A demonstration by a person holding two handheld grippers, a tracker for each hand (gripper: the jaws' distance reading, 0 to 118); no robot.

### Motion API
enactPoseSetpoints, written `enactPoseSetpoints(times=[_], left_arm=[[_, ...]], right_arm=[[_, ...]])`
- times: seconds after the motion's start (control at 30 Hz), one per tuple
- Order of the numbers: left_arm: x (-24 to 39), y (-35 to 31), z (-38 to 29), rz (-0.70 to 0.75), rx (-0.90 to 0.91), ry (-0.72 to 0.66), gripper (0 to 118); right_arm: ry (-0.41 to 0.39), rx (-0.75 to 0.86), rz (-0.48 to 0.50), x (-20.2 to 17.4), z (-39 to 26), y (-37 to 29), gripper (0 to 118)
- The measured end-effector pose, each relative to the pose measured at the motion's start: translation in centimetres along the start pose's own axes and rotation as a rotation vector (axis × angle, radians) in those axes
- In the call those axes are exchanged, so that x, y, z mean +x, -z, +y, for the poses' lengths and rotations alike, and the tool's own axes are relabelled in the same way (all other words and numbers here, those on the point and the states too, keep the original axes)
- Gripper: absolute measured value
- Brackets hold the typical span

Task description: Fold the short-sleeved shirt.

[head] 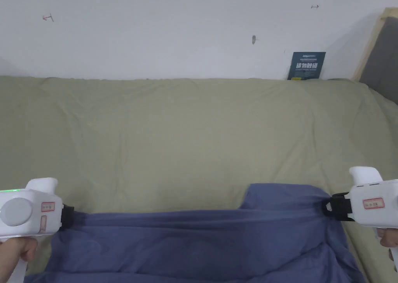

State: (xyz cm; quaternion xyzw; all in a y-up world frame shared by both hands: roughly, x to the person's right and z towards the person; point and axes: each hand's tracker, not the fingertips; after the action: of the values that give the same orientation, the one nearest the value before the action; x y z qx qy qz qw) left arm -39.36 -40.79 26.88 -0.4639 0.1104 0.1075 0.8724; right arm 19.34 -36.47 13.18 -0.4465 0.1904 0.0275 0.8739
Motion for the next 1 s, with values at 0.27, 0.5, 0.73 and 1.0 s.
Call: enactPoseSetpoints(times=[0.27,0.5,0.73,1.0], left_arm=[[-1.2,-6.5,-4.0,-0.049,0.077,0.005,0],[-2.0,-11.1,-9.7,-0.076,0.120,0.004,0],[-3.0,-11.5,-15.3,-0.097,0.079,0.022,0],[-4.9,-7.7,-18.3,-0.094,-0.003,-0.023,0]], right_arm=[[0.027,0.063,0.057,0.2,-3.2,-6.1,2],[0.045,0.087,0.083,0.0,-9.7,-9.9,2],[0.073,0.008,0.100,0.4,-16.8,-10.7,2],[0.104,-0.098,0.086,1.7,-20.5,-7.7,2]])
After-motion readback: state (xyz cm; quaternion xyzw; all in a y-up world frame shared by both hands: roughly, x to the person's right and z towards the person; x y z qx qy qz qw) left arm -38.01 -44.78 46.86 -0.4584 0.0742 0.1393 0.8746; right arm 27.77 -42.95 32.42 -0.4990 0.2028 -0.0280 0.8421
